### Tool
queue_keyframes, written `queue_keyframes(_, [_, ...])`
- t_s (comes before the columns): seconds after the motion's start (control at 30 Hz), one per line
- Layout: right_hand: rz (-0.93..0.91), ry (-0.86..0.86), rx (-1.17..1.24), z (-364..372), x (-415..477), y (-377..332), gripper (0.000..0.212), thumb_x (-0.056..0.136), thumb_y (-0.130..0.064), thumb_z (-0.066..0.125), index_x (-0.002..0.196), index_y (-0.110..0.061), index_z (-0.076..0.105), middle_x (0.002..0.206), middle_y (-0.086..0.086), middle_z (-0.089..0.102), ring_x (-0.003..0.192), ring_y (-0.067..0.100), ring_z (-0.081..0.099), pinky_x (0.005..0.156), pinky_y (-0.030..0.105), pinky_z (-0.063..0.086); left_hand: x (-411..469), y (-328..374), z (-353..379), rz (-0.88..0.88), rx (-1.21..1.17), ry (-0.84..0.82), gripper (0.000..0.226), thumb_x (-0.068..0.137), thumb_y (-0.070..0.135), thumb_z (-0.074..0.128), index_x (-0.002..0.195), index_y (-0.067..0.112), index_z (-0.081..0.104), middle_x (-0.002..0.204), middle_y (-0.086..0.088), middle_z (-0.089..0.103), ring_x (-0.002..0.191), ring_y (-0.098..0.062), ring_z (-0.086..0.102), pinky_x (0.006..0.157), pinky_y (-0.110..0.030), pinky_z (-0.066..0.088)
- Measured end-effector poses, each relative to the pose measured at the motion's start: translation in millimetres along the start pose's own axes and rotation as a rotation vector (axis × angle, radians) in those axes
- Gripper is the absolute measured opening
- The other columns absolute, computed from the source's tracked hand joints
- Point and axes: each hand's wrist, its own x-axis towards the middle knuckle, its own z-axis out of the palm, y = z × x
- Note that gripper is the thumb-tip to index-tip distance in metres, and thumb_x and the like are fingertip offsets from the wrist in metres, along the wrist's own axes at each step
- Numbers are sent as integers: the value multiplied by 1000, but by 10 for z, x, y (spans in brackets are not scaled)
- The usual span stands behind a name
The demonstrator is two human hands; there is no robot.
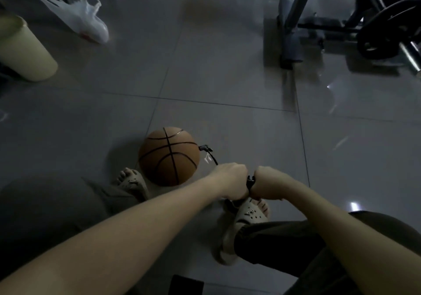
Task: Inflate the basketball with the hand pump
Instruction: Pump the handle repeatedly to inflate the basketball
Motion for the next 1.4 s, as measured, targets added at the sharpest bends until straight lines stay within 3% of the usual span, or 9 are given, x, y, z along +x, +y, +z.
queue_keyframes(0.1, [12,16,12,221,218,117,20,79,-24,62,67,-13,50,62,2,49,54,18,43,50,29,35,140,-85,218,-4,-7,-28,19,85,21,64,73,15,50,72,-3,56,63,-21,56,53,-31,39])
queue_keyframes(0.23, [9,23,-17,472,406,186,19,81,-31,61,74,-16,53,69,1,56,60,19,50,57,34,46,265,-205,499,-20,-8,-67,21,87,24,62,72,17,48,75,-4,59,68,-25,59,55,-32,38])
queue_keyframes(0.47, [10,43,-67,433,224,93,22,80,-35,63,77,-16,52,74,2,59,68,24,60,59,32,47,178,-152,453,-62,-23,-105,24,87,30,67,75,19,49,76,-2,56,65,-19,53,58,-33,37])
queue_keyframes(0.57, [-7,-102,-97,322,-93,-46,22,87,-31,66,81,-11,61,70,2,58,75,26,68,61,34,55,-22,-84,437,-46,-70,-223,28,89,30,69,72,19,50,71,-2,55,60,-18,52,53,-30,38])
queue_keyframes(0.7, [-54,-138,-137,-128,-547,-215,18,88,-27,69,90,-9,66,76,3,61,71,19,63,68,35,61,-343,76,-95,-11,-92,-193,24,85,23,71,68,15,57,62,-2,56,55,-21,53,51,-29,41])
queue_keyframes(0.87, [-111,-22,-143,-819,-799,-292,10,87,-18,68,79,-12,66,65,4,58,52,15,55,50,26,51,-486,246,-837,11,-133,-69,11,84,21,70,79,12,67,64,-1,58,56,-19,54,50,-29,42])
queue_keyframes(1.13, [4,-34,-89,-274,-66,-141,14,87,-18,67,87,-4,67,73,9,65,59,21,62,60,33,59,2,18,-194,-39,10,18,26,88,26,64,71,18,46,70,-1,53,63,-21,55,54,-31,40])
queue_keyframes(1.3, [-2,-31,19,31,241,114,16,83,-23,64,78,-9,59,68,3,55,59,18,49,56,30,42,306,-65,114,-24,19,-66,21,89,22,64,74,17,50,73,-2,57,62,-18,55,51,-30,39])
queue_keyframes(1.4, [8,16,13,257,406,203,20,81,-29,62,73,-14,52,69,2,55,61,20,50,56,32,42,405,-142,300,-14,33,-81,20,88,26,64,75,17,52,74,-1,56,64,-20,56,53,-31,38])
